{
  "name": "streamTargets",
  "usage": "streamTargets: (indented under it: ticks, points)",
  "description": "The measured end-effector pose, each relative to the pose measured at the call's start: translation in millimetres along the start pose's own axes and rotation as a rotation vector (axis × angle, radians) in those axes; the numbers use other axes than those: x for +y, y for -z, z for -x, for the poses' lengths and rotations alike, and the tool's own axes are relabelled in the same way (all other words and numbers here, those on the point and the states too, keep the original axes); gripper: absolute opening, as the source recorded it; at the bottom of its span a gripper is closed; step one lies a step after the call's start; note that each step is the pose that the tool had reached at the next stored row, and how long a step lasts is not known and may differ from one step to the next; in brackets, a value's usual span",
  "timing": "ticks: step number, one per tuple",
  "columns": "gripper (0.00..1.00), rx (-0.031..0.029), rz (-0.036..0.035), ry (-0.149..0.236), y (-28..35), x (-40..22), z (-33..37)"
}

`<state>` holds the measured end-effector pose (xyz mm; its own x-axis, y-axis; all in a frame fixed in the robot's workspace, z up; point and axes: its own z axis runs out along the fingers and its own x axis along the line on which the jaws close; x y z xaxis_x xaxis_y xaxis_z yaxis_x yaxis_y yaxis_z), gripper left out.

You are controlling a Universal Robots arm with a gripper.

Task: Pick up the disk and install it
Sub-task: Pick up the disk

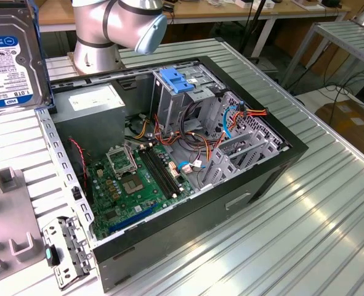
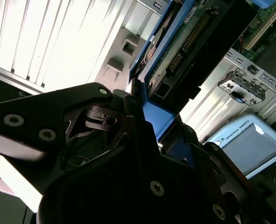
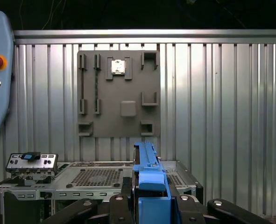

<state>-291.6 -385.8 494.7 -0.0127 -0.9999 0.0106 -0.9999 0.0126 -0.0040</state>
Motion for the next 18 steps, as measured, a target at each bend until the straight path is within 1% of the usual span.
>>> streamTargets:
  ticks: [4, 6, 8, 9, 11, 13, 14, 16, 17, 18]
  points:
    - [0.37, -0.0001, -0.0001, 0.0, -0.3, -3.9, -5.9]
    - [0.37, 0.0001, 0.0001, 0.0, -0.5, -9.2, -8.9]
    - [0.37, 0.0002, 0.0, 0.0, -0.7, -14.0, -10.0]
    - [0.37, 0.0005, 0.0, 0.0, -0.9, -19.8, -11.1]
    - [0.37, 0.0009, -0.0001, 0.0, -1.2, -26.4, -12.3]
    - [0.37, 0.0016, 0.0, 0.0, -1.5, -36.5, -14.0]
    - [0.37, 0.0019, 0.0, 0.0, -1.6, -40.3, -14.7]
    - [0.37, 0.0022, 0.0, 0.0, -1.8, -45.3, -15.6]
    - [0.37, 0.0025, -0.0001, 0.0, -1.9, -49.7, -16.5]
    - [0.37, 0.0026, 0.0, 0.0, -2.0, -52.1, -17.0]
